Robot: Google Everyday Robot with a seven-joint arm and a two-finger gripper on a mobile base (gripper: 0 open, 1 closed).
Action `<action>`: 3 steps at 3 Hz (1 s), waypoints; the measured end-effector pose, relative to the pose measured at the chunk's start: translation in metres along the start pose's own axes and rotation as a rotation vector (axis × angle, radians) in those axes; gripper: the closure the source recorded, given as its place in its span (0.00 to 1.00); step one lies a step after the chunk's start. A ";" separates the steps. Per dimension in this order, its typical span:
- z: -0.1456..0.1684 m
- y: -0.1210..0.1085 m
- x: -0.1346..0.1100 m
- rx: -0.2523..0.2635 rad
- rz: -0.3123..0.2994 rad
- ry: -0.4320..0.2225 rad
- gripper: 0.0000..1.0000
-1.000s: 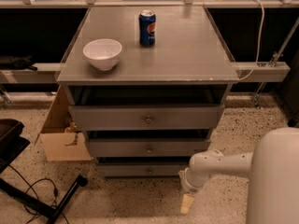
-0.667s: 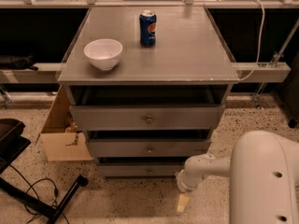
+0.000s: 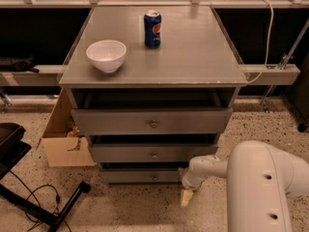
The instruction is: Open bottom drawer
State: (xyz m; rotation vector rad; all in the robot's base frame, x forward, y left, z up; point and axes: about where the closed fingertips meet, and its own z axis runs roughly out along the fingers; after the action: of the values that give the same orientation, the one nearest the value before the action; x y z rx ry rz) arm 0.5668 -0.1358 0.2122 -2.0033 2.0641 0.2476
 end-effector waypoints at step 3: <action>0.061 -0.051 -0.024 0.031 -0.058 0.038 0.00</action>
Offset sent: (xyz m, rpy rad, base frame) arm 0.0666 0.0457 -0.0590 -0.0555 -0.0416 0.0621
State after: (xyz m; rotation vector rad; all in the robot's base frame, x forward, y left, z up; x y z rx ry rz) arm 0.6223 -0.0970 0.1643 -2.0609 2.0159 0.1674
